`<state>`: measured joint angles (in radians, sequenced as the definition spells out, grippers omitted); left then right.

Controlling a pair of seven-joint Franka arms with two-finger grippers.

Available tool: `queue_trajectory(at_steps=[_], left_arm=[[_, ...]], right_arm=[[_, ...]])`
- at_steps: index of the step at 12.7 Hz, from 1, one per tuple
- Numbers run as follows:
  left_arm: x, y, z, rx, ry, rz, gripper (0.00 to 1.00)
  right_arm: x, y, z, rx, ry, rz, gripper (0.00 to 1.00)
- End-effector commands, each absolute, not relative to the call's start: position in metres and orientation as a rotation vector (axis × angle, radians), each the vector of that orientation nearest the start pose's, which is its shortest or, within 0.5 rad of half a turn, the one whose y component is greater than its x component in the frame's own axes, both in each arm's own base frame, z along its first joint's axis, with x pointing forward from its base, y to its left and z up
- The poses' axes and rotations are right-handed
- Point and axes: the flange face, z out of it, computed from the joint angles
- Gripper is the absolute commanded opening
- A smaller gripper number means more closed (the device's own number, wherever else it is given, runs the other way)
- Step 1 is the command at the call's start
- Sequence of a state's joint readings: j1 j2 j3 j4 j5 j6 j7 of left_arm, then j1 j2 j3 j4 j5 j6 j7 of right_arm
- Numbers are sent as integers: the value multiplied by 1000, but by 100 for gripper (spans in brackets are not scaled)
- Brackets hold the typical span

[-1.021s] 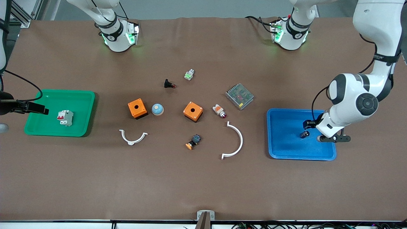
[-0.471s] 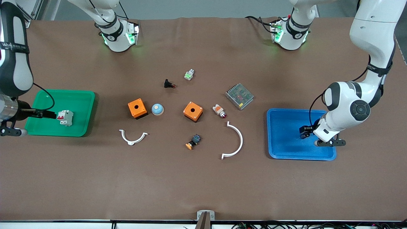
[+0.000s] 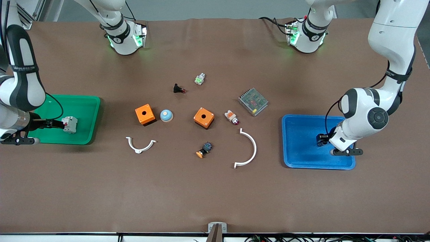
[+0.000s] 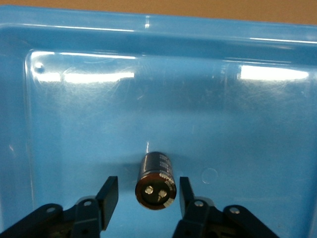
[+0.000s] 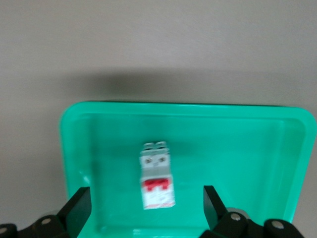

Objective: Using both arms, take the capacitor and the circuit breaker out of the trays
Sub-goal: 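Grasp the black capacitor with the left gripper while the right gripper grasps the breaker, then carry the capacitor and breaker toward the table center with both grippers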

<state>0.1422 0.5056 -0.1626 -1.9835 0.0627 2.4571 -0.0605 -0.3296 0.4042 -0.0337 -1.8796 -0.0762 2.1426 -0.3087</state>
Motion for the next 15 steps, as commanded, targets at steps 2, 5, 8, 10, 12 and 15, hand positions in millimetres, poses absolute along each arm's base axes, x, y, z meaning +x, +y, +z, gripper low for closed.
queue_trajectory(at_steps=[2,5,8,10,12,15], left_arm=[[617,-9,210,-3185,-14,6,42],[620,-10,209,-3186,-13,-4,24],[621,-12,222,-3183,-7,-23,1],[624,-20,247,-3179,-18,-71,1],[621,-47,264,-3192,-62,-47,1],[619,-86,280,-3216,-183,-66,1]], right_arm=[[576,-228,250,-3144,-33,295,100],[571,-225,234,-3124,-69,351,100],[564,-233,214,-3096,-168,386,100],[563,-233,207,-3097,-188,400,100],[559,-235,205,-3091,-193,436,94],[554,-224,203,-3058,-201,519,36]])
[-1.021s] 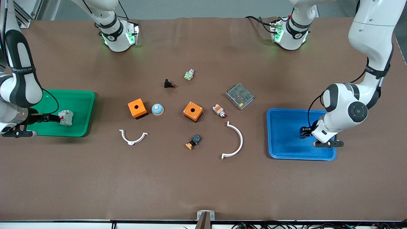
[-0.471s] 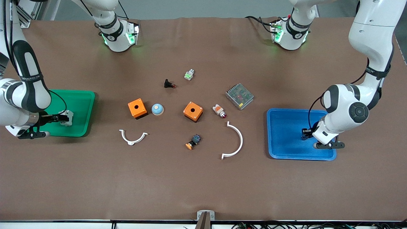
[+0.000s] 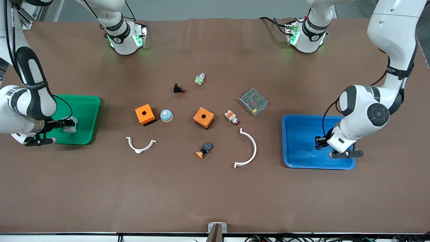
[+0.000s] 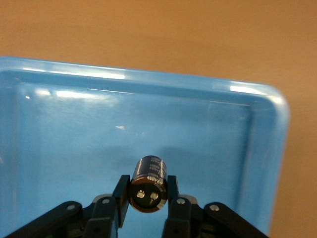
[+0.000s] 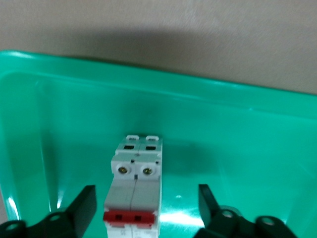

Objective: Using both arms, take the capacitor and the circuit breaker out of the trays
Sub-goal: 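Carry the capacitor and breaker toward the table center with both grippers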

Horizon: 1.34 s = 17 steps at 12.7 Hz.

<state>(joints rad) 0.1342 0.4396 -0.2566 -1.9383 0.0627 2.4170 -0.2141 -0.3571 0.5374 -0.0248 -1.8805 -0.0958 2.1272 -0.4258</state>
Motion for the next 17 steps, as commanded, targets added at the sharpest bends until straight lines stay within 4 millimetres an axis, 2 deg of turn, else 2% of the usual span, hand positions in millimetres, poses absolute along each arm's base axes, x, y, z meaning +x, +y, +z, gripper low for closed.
queue_trajectory(at_steps=[1,3,5,6,7,8,9,10,11,13,14,15,17], left_arm=[[622,-97,286,-3223,-245,-83,1],[627,-136,298,-3237,-339,-112,1],[627,-189,298,-3251,-406,-113,0],[627,-216,294,-3256,-454,-105,0],[632,-235,296,-3255,-549,-116,0],[633,-258,295,-3260,-597,-114,0],[634,-282,292,-3266,-649,-109,0],[634,-305,289,-3270,-704,-100,0],[636,-331,287,-3273,-779,-99,0],[633,-384,278,-3256,-954,-72,0],[633,-397,271,-3226,-993,-74,0],[622,-413,262,-3203,-951,-67,0],[613,-420,241,-3155,-957,-34,0]], right_arm=[[555,-222,206,-3049,-197,542,24],[555,-220,210,-3031,-185,568,18],[566,-223,228,-3029,-183,572,17],[575,-223,246,-3018,-186,594,17],[590,-215,272,-3011,-210,595,17],[610,-203,308,-3006,-244,583,17],[626,-183,338,-3002,-285,566,17],[644,-153,364,-3008,-360,515,17],[655,-128,378,-3024,-404,468,17],[667,-70,384,-3072,-321,455,17],[670,-36,381,-3089,-288,467,17],[670,0,382,-3089,-273,466,17],[669,51,381,-3035,-182,459,17]])
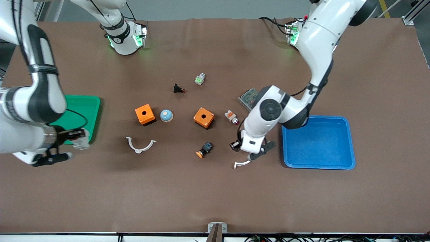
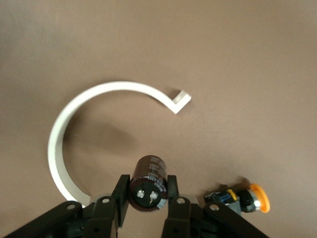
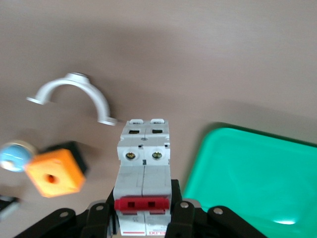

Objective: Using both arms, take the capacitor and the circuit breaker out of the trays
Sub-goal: 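Carry the capacitor and breaker toward the table center with both grippers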

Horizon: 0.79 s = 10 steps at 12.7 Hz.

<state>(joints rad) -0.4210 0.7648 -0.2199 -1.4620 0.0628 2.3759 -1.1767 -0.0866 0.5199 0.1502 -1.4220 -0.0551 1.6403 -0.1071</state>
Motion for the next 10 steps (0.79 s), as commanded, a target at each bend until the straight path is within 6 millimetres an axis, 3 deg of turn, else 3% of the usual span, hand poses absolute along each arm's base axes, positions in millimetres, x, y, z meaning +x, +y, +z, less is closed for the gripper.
queue_trajectory(at_steps=[1,2,4,7,8,10], left_arm=[[609,-421,231,-3126,-990,-8,3],[604,-425,227,-3114,-982,5,4],[602,-422,220,-3086,-975,40,17],[601,-418,217,-3059,-982,68,63],[602,-417,219,-3059,-988,63,98],[611,-411,235,-3065,-1006,20,100]], right_arm=[[667,84,377,-3048,-175,466,17],[664,114,372,-3066,-149,465,17],[659,169,366,-3097,-72,421,17],[651,233,329,-3116,11,401,18],[650,247,319,-3114,18,385,18],[649,271,298,-3108,22,337,18]])
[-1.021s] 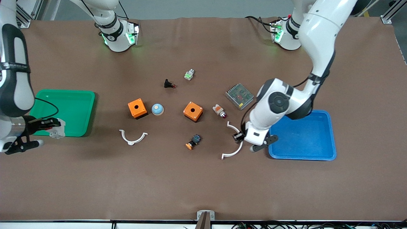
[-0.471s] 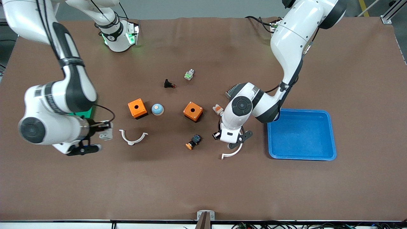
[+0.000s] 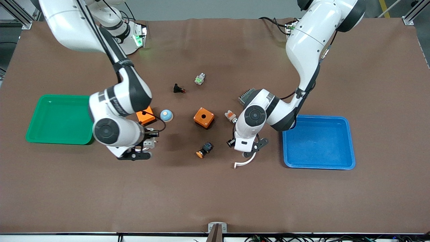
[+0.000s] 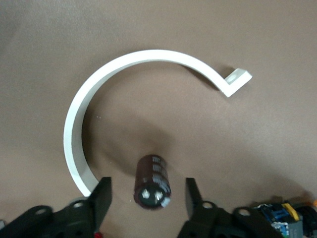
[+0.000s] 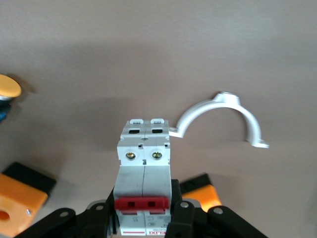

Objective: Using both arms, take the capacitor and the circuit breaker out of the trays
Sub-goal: 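Carry the capacitor and breaker toward the table center with both grippers, then release the capacitor with the left gripper while the right gripper lowers the breaker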

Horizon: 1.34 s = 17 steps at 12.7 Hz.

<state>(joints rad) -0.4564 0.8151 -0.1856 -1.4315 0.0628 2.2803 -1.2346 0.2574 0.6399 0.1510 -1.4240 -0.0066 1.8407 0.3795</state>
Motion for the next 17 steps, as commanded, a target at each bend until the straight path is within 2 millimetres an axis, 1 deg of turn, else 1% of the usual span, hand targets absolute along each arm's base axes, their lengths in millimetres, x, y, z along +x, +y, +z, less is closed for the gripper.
queue_trajectory(at_steps=[1,2,3,4,5,6,7,8,9,10,11,12,13,14,15,16,17], left_arm=[[618,-405,257,-3080,-1024,-21,100],[623,-401,275,-3090,-1036,-53,100],[633,-387,299,-3096,-1059,-108,100],[640,-376,322,-3101,-1079,-164,100],[646,-359,346,-3092,-1110,-193,100],[653,-338,367,-3065,-1106,-221,100],[656,-324,388,-3057,-1021,-292,100],[660,-301,408,-3025,-985,-320,100],[660,-283,429,-3004,-981,-318,100],[659,-262,454,-2991,-972,-320,100],[656,-246,475,-2984,-945,-322,100],[653,-227,495,-2980,-893,-312,100],[646,-207,517,-2974,-818,-284,100],[639,-195,538,-2986,-764,-279,100],[632,-181,559,-2992,-723,-286,100],[625,-162,573,-2979,-635,-262,100],[617,-150,588,-2983,-483,-240,100]], right_arm=[[646,284,289,-3105,44,330,18],[642,296,278,-3104,70,332,18],[641,302,269,-3105,77,328,18],[641,302,259,-3102,78,329,18],[642,302,248,-3100,81,335,18],[641,304,237,-3099,81,339,18],[641,306,231,-3092,84,321,19],[643,307,225,-3084,81,298,19],[643,307,222,-3083,82,292,19],[642,309,223,-3084,84,294,38],[644,306,227,-3078,95,293,87],[649,302,238,-3071,96,276,100],[653,296,254,-3068,112,245,100],[657,291,289,-3074,107,184,100],[657,286,316,-3081,106,154,100],[659,272,347,-3090,126,123,100],[662,255,378,-3103,143,73,100]])
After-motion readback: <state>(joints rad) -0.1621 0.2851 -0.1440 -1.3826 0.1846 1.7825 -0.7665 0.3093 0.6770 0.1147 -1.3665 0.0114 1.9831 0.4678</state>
